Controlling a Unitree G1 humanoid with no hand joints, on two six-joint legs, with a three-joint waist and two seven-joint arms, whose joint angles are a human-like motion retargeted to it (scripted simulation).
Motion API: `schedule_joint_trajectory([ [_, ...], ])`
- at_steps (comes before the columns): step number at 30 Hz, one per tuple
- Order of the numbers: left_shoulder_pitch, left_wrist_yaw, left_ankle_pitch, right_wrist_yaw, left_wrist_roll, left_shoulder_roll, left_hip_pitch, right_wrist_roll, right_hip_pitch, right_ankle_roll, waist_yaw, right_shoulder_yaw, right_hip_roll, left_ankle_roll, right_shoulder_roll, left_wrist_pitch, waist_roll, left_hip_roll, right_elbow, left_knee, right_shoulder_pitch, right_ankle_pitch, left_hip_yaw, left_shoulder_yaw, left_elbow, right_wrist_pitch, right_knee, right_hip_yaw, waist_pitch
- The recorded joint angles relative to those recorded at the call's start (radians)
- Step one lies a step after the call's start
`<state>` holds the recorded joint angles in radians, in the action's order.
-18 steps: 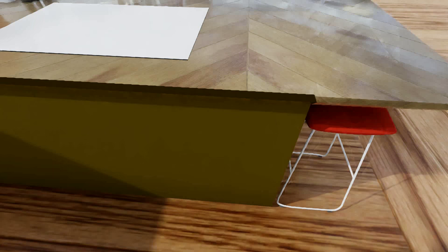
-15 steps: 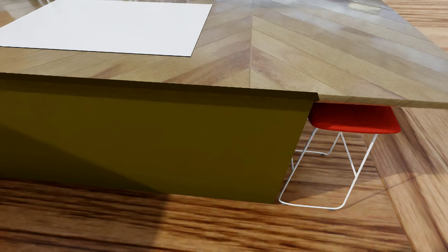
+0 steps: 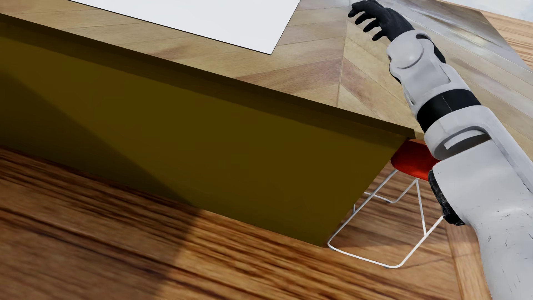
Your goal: Reach forward
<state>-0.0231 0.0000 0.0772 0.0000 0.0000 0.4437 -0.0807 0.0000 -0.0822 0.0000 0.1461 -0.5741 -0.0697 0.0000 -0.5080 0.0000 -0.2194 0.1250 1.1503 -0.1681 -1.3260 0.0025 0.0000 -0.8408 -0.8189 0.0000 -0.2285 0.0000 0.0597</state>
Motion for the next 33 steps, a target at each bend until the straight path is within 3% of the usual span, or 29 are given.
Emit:
schedule_joint_trajectory([
  [3, -0.001, 0.0, -0.023, 0.0, 0.0, 0.044, 0.005, 0.0, 0.008, 0.0, -0.008, -0.104, 0.003, 0.0, -0.082, 0.0, -0.054, -0.002, 0.024, -0.005, -0.172, 0.009, 0.0, 0.007, -0.009, 0.0, 0.004, 0.0, 0.008],
  [6, -0.01, 0.0, 0.008, 0.0, 0.0, 0.053, 0.014, 0.0, 0.015, 0.0, 0.043, -0.146, 0.001, 0.0, -0.075, 0.0, -0.071, -0.001, 0.045, 0.004, -0.233, -0.033, 0.0, -0.034, -0.048, 0.0, 0.004, 0.0, 0.008],
  [11, -0.006, 0.0, 0.026, 0.0, 0.0, 0.042, 0.02, 0.0, 0.025, 0.0, 0.074, -0.233, 0.004, 0.0, -0.021, 0.0, -0.072, -0.003, 0.104, 0.003, -0.207, -0.057, 0.0, -0.048, -0.073, 0.0, 0.004, 0.0, 0.007],
  [19, 0.003, 0.0, 0.025, 0.0, 0.0, 0.031, 0.022, 0.0, 0.028, 0.0, 0.087, -0.193, 0.0, 0.0, -0.012, 0.0, -0.064, 0.0, 0.094, 0.01, -0.223, -0.06, 0.0, -0.026, -0.041, 0.0, 0.008, 0.0, 0.005],
  [26, 0.0, 0.0, 0.037, 0.0, 0.0, 0.045, 0.026, 0.0, 0.028, 0.0, 0.086, -0.226, 0.002, 0.0, -0.014, 0.0, -0.064, 0.0, 0.099, 0.016, -0.21, -0.064, 0.0, -0.028, -0.05, 0.0, 0.006, 0.0, 0.007],
  [33, -0.003, 0.0, -0.028, 0.0, 0.0, 0.043, 0.025, 0.0, 0.041, 0.0, 0.09, -0.21, -0.001, 0.0, -0.011, 0.0, -0.06, 0.004, 0.097, -0.029, -0.23, -0.06, 0.0, -0.011, -0.047, 0.0, 0.001, 0.0, 0.007],
])
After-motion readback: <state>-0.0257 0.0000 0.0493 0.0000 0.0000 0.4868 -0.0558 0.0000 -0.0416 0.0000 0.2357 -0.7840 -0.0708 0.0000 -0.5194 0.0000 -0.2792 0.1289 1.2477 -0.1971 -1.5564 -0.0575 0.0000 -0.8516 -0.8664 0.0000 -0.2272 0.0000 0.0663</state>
